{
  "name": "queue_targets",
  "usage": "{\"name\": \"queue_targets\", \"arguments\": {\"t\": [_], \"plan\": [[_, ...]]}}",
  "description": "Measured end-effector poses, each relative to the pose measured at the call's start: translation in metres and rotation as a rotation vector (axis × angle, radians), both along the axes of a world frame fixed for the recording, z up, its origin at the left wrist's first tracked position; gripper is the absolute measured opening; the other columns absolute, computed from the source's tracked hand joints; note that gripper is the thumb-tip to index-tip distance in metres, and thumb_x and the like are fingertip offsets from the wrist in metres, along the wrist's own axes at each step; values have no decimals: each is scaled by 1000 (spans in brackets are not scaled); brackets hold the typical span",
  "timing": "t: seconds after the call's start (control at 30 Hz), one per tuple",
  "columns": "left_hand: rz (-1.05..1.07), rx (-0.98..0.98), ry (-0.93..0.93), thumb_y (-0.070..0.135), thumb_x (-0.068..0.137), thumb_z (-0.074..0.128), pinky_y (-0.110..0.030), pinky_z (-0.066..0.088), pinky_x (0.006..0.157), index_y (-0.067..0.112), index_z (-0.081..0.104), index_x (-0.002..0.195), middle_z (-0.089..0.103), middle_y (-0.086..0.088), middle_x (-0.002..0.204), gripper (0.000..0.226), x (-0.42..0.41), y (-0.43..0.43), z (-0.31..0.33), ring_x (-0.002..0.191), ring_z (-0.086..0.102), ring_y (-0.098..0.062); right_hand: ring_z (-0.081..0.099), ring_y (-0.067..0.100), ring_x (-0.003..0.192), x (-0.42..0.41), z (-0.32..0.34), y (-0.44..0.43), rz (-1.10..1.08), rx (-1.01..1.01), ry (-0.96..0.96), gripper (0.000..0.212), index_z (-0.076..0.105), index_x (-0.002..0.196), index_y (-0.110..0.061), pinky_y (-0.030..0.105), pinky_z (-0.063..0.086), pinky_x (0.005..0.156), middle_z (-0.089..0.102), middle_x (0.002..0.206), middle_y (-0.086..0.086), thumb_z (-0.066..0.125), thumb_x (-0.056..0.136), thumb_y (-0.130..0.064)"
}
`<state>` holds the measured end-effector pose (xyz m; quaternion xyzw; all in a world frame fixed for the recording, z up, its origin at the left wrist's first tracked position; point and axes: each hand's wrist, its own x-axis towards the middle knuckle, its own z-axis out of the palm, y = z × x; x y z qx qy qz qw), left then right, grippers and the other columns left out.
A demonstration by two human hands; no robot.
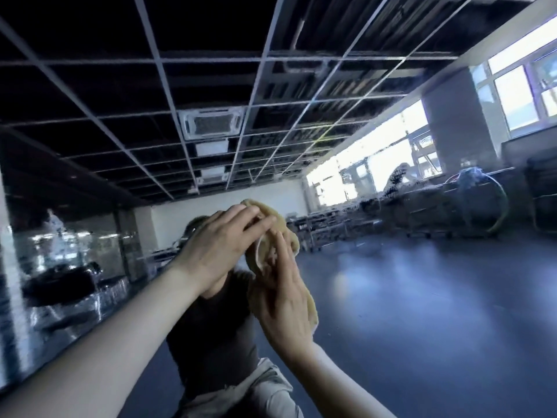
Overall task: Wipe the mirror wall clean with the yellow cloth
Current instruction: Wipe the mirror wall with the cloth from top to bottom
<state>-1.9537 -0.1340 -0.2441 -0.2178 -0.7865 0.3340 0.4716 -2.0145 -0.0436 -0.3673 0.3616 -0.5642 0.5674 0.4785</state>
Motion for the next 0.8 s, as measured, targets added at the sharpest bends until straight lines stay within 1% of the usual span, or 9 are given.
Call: {"name": "queue_targets", "arguments": {"t": [0.07,0.1,0.17,0.23,0.3,0.4,0.47,0.6,0.8], "plan": [[-25,-58,28,17,52,91,-32,55,66,11,69,103,65,-10,100,57,8,-7,2,96,59,-26,34,13,137,-7,-15,-4,-94,23,-2,97,13,147,-43,1,23,97,18,157,-8,74,76,-15],[-24,-87,34,17,51,91,-32,54,65,11,70,99,65,-9,96,53,11,-12,4,90,63,-26,35,13,137,-11,-18,-8,-148,26,18,102,15,147,-44,3,25,100,21,156,-8,78,72,-13],[-32,-117,27,17,52,91,-33,52,69,11,69,98,64,-7,90,51,18,-27,8,85,63,-25,30,14,140,-12,-15,-20,-157,23,29,101,18,147,-43,16,30,108,24,155,-8,77,72,-8],[-47,-121,21,9,58,86,-33,54,70,10,68,101,63,-5,89,46,25,-42,10,85,62,-24,24,14,142,-4,-9,-34,-119,23,30,89,27,146,-36,25,22,114,26,153,-8,72,77,-3],[-55,-131,76,0,69,70,-33,55,71,8,68,102,63,-7,91,34,36,-59,12,85,60,-24,14,5,143,8,-5,-46,-62,56,27,74,31,146,-29,29,15,116,24,153,-10,63,84,-5],[-75,-72,147,0,81,50,-37,53,76,1,66,104,57,-11,97,28,66,-95,10,86,55,-28,-1,-9,138,38,5,-68,50,186,90,57,31,147,-25,24,5,116,19,152,-12,45,92,-19],[-61,-29,191,1,83,48,-39,49,78,-2,65,107,50,-10,103,30,85,-123,6,90,52,-29,7,-2,139,55,15,-85,86,212,142,54,38,144,-19,19,0,115,28,152,-4,39,90,-26],[39,40,343,13,85,47,-48,47,81,-2,67,101,55,-20,109,30,133,-181,-9,98,50,-36,26,20,134,89,29,-129,124,269,291,56,51,135,-10,19,2,112,46,143,10,63,81,-2],[77,180,417,11,85,42,-35,38,95,-7,66,102,60,-22,106,33,159,-202,-30,98,52,-35,35,22,125,107,46,-148,106,311,413,46,60,124,-5,14,1,110,56,132,14,62,79,2]]}}
